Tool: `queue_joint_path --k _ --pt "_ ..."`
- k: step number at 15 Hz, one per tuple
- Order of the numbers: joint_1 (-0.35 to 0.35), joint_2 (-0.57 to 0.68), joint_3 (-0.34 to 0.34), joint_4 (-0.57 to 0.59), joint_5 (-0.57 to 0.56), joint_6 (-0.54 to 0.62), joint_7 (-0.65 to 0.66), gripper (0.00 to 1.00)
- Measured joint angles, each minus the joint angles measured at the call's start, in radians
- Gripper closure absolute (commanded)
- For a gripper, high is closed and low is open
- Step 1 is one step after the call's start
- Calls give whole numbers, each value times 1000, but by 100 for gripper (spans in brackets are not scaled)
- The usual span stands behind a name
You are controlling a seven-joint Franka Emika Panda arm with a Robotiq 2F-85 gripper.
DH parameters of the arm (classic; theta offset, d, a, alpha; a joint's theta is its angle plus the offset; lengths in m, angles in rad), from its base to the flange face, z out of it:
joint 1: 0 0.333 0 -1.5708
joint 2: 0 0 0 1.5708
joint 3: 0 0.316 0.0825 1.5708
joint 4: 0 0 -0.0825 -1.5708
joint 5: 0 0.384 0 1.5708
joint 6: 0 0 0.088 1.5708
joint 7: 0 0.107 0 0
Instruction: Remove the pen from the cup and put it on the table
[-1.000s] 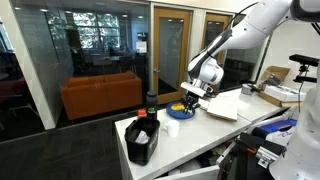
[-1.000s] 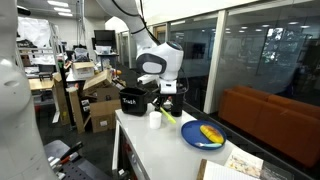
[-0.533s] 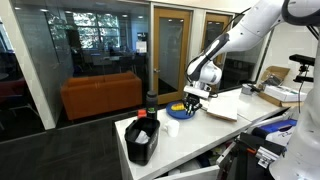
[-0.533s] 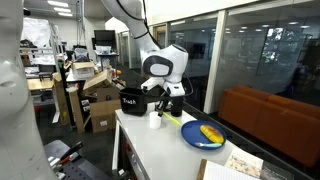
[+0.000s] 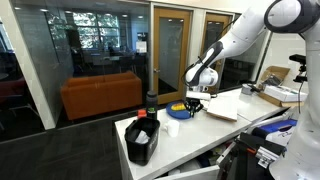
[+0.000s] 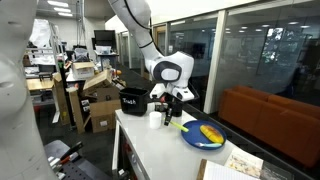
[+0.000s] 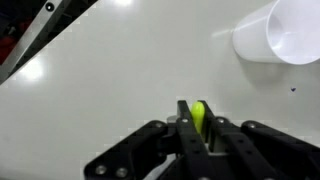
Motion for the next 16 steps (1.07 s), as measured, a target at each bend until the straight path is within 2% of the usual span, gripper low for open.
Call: queue_joint_path --k 9,16 --pt "-1 108 -19 37 -150 -1 -83 97" --pt "4 144 -19 39 -181 0 -86 97"
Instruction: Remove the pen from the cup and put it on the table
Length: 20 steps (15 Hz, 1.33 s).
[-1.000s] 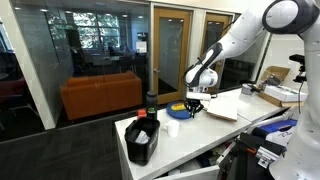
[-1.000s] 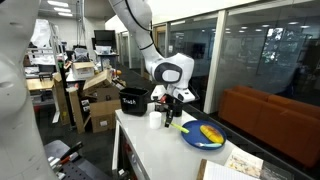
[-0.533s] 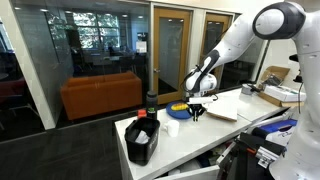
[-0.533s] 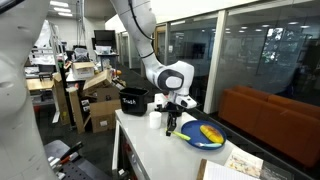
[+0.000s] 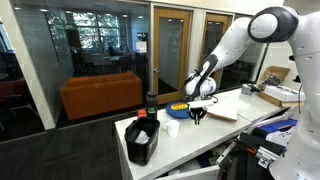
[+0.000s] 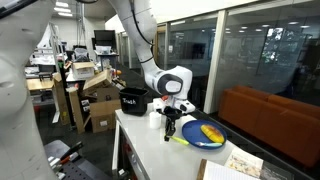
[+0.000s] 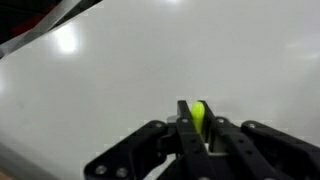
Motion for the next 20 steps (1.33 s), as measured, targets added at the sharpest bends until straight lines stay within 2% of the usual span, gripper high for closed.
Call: queue_joint_path --k 9,10,11,13,16,20 --pt "17 16 2 0 -1 1 0 97" --pt "19 16 3 0 -1 1 0 62" --pt "21 16 3 0 -1 0 0 61" --pt "24 16 4 -1 -1 0 1 50" --pt "28 16 7 -4 -1 0 2 27" --pt "33 15 11 -5 -1 0 1 2"
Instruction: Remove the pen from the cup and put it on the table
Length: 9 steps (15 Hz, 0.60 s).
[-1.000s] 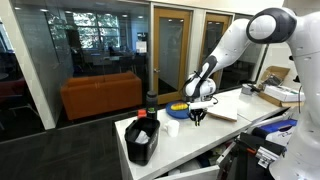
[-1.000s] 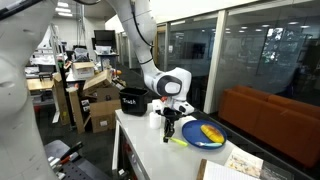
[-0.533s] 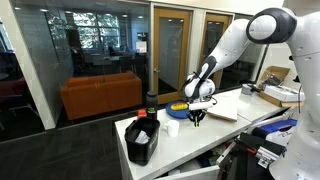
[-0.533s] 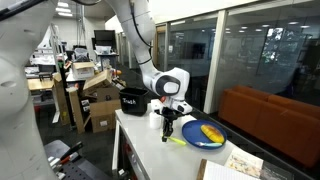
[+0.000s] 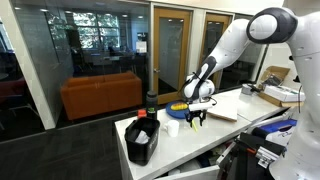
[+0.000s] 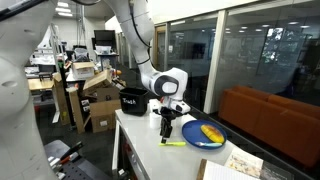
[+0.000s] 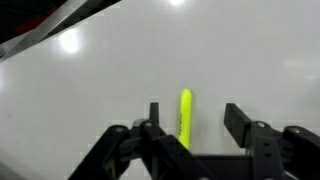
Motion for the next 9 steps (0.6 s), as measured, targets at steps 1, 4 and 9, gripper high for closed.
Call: queue_joint_path --k 1,4,9 --pt "3 -3 1 0 0 0 -1 0" --pt "21 -37 3 -7 -5 -1 -13 0" --pt "41 -164 14 -64 -93 -13 -113 0"
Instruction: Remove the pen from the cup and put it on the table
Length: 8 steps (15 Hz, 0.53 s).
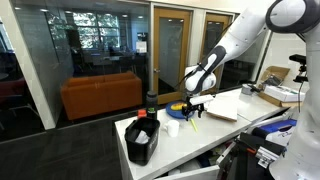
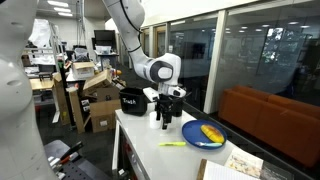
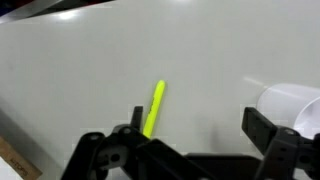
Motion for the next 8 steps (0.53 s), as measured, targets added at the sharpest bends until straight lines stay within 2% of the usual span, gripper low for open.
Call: queue_joint_path --k 4,8 --pt "0 -101 11 -54 -68 -15 -102 0" --pt "0 -189 13 -84 -75 -44 -149 0"
